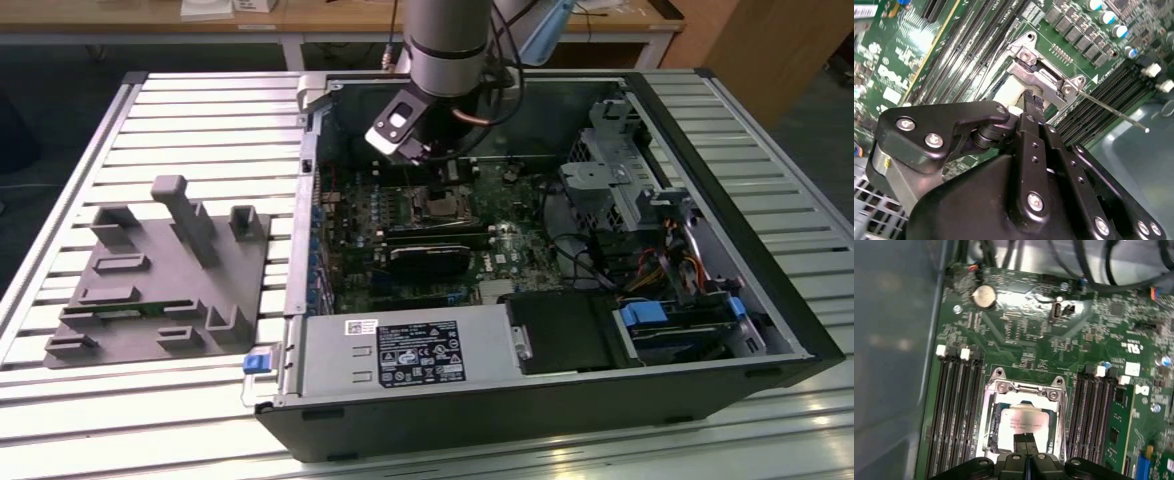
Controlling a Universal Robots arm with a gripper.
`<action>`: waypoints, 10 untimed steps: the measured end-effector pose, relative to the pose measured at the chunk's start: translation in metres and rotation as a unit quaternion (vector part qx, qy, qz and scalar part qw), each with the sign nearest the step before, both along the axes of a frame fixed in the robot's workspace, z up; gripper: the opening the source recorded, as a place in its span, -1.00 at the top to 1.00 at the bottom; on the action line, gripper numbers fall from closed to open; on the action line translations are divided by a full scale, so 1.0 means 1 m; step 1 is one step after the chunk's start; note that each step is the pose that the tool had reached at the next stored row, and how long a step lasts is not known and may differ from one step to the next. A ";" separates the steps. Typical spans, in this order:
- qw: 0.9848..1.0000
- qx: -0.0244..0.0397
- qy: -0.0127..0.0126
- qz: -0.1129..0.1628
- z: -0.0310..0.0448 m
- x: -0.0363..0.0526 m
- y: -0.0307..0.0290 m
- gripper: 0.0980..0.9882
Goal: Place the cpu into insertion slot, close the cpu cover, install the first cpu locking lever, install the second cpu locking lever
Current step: 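Close the cpu cover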
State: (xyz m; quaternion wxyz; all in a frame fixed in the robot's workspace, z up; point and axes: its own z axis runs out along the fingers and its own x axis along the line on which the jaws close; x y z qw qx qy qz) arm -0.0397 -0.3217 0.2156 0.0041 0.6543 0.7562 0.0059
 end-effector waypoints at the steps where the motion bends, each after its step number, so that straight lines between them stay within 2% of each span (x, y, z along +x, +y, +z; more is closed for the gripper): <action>1: 1.000 0.000 0.000 0.009 -0.0001 0.0000 0.0000 0.98; 6: 0.999 0.000 0.000 0.055 -0.0003 0.0000 0.0000 0.98; 10: 0.996 0.000 0.000 0.091 -0.0004 0.0000 0.0000 0.98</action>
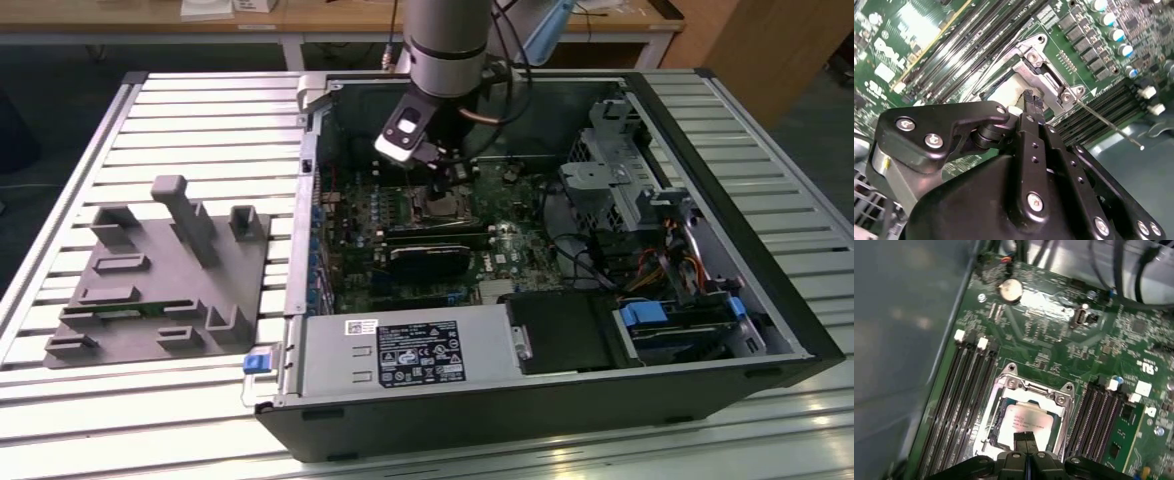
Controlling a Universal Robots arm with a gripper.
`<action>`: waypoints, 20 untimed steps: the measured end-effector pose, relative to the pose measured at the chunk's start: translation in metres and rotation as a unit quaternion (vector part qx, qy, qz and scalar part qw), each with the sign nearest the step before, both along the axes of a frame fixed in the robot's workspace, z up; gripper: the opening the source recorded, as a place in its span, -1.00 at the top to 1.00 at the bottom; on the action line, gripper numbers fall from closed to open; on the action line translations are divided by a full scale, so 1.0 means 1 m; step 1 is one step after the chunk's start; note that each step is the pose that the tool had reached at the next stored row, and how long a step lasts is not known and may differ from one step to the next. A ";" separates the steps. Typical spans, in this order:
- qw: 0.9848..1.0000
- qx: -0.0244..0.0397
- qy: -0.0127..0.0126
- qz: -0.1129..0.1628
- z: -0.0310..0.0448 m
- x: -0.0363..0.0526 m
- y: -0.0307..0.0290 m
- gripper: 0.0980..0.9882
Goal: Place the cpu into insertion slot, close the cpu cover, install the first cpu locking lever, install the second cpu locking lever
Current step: 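Close the cpu cover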
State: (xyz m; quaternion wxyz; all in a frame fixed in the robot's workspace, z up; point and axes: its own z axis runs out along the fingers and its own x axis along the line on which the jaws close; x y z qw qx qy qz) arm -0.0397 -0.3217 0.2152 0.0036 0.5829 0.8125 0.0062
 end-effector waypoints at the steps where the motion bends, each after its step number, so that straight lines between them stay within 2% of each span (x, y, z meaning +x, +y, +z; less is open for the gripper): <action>1: 1.000 0.000 0.000 0.009 0.0000 0.0000 0.0000 0.98; 6: 0.999 0.000 0.000 0.055 -0.0002 0.0000 0.0000 0.98; 11: 0.995 0.000 0.000 0.100 -0.0004 0.0000 0.0000 0.98; 16: 0.989 0.000 0.000 0.145 -0.0006 0.0000 0.0000 0.98; 20: 0.984 0.000 0.000 0.180 -0.0007 0.0000 0.0000 0.98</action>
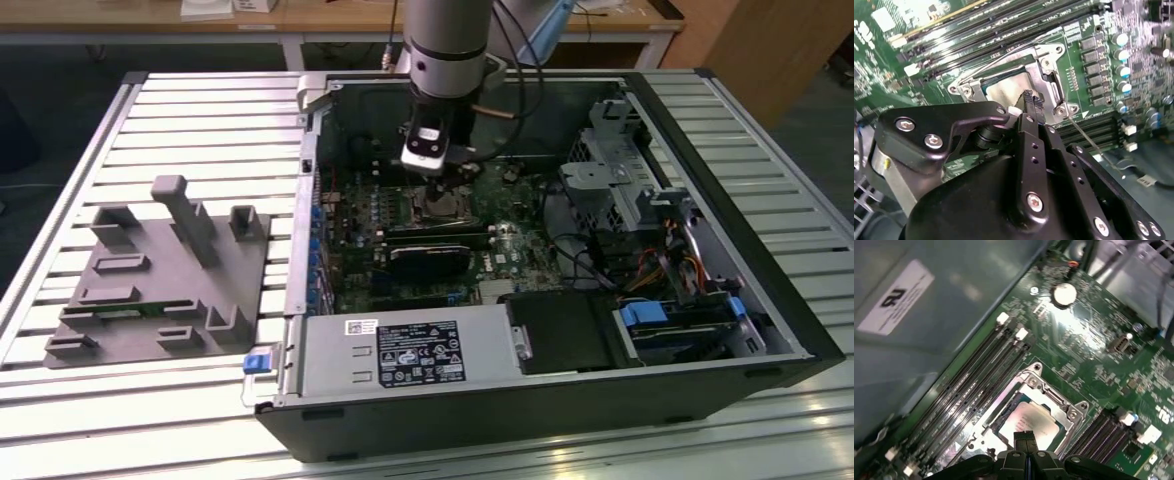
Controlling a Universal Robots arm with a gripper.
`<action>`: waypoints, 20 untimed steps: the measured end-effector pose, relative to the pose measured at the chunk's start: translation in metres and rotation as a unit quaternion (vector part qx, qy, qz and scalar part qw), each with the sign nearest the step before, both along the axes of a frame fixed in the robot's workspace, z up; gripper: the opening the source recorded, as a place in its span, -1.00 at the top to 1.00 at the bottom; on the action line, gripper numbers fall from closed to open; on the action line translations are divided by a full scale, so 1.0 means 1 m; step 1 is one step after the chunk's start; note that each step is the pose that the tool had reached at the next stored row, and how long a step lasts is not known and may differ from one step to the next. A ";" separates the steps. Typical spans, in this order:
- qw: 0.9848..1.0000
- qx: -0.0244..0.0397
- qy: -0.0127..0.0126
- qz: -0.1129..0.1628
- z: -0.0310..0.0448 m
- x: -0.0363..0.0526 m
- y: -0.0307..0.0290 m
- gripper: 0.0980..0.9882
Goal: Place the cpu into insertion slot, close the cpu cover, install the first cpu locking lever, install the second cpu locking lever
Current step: 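Close the cpu cover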
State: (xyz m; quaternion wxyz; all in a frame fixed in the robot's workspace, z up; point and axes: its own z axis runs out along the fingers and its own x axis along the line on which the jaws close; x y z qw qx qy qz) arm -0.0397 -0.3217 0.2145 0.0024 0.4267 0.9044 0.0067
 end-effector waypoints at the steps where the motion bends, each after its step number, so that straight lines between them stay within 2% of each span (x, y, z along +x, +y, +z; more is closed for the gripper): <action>1: 1.000 0.000 0.000 0.009 0.0000 0.0000 0.0000 0.98; 5: 0.999 0.000 0.000 0.046 -0.0002 0.0000 0.0000 0.98; 9: 0.997 0.000 0.000 0.082 -0.0002 0.0000 0.0000 0.98; 15: 0.991 0.000 0.000 0.132 -0.0003 0.0000 0.0000 0.98; 18: 0.988 0.000 0.000 0.157 -0.0004 0.0000 0.0000 0.98; 20: 0.985 0.000 0.000 0.175 -0.0004 0.0000 0.0000 0.98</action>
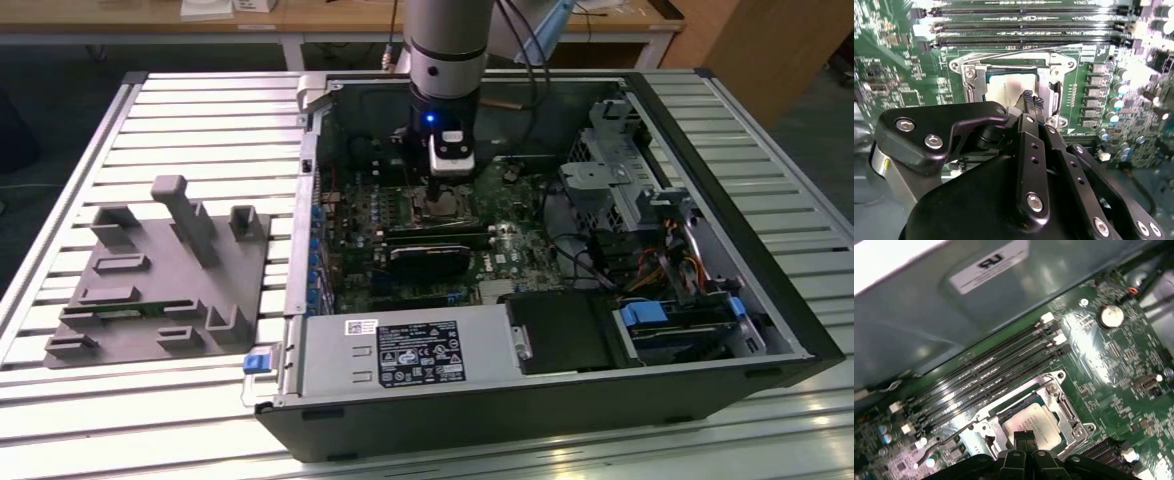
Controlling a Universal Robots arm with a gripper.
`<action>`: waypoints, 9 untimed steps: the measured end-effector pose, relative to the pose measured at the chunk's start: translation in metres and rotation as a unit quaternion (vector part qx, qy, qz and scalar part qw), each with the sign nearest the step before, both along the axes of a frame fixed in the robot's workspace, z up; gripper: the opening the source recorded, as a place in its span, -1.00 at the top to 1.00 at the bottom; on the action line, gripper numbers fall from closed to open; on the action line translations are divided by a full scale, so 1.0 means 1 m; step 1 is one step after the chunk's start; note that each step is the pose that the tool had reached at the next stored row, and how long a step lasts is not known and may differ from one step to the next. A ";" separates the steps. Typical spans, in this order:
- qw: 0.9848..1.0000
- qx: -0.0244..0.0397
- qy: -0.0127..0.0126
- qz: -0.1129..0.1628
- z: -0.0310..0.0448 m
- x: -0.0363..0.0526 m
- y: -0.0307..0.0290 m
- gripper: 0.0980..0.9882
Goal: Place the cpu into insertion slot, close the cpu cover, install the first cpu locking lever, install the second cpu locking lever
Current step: 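Close the cpu cover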
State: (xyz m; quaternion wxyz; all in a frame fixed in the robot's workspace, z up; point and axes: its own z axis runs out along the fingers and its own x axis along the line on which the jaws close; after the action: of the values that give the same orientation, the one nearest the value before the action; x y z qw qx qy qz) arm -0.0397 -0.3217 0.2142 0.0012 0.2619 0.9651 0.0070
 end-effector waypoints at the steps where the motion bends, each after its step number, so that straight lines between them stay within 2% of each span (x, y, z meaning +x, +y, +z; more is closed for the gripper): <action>1: 1.000 0.000 0.000 0.009 0.0000 0.0000 0.0000 0.98; 5: 0.999 0.000 0.000 0.045 -0.0002 0.0000 0.0000 0.98; 9: 0.997 0.000 0.000 0.082 -0.0005 0.0000 0.0000 0.98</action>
State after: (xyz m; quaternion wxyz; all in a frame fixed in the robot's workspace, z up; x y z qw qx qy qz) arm -0.0397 -0.3217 0.2137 0.0006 0.1822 0.9832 0.0071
